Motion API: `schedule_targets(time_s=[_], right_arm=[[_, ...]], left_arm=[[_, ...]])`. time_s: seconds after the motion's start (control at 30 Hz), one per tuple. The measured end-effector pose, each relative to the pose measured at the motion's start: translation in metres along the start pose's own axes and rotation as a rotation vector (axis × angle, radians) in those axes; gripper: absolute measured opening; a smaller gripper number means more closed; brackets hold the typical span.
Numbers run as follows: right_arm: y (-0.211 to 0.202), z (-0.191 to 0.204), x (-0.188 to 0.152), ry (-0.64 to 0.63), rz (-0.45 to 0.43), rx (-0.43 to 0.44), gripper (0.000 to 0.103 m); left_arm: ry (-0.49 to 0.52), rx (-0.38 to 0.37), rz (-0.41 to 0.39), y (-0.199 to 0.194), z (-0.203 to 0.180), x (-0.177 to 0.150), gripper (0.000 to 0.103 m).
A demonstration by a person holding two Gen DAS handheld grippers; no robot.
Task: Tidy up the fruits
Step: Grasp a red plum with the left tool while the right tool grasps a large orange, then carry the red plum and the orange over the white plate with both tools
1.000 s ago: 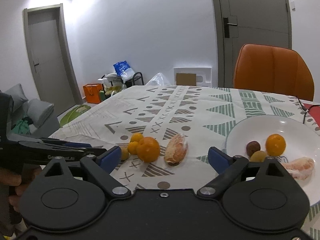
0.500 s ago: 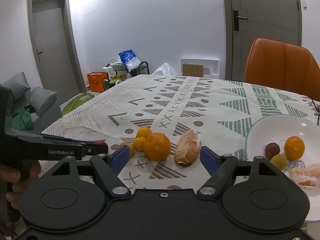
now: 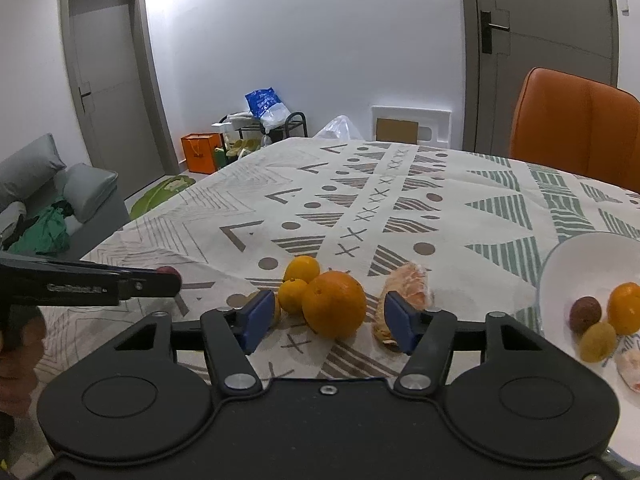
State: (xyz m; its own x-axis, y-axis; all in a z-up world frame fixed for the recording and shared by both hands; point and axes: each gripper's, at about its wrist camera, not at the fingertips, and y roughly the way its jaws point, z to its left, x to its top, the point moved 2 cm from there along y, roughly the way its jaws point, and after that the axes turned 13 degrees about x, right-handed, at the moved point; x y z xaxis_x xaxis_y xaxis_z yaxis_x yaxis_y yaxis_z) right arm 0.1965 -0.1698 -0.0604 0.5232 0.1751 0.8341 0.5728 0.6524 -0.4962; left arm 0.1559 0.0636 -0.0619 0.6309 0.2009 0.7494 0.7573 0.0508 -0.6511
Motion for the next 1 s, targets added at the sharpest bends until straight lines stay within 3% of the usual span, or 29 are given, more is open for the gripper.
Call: schedule_targets(time_s=[0.13,0.27,0.47,1.0], right_arm=[[0.008,-0.002,0.001,0.004,0.010,-0.006,0.059],[0.017,-0.005,-0.002,0.008,0.043,-0.018,0.037],[0.013,0.003,-0.004,0.012,0.047,0.046,0.035],[-0.029,0.004,-0.005,0.011,-0.013,0.018,0.035]], left_arm=[[-0.009,0.007,-0.002,-0.002,0.006,0.001,0.021],[-0.019,0.011,-0.007,-0.004,0.010,0.002,0.021],[-0.017,0.013,-0.015,-0.009,0.011,0.003,0.021],[0.027,-0.025,-0.047,-0.027,-0.018,0.004,0.021]])
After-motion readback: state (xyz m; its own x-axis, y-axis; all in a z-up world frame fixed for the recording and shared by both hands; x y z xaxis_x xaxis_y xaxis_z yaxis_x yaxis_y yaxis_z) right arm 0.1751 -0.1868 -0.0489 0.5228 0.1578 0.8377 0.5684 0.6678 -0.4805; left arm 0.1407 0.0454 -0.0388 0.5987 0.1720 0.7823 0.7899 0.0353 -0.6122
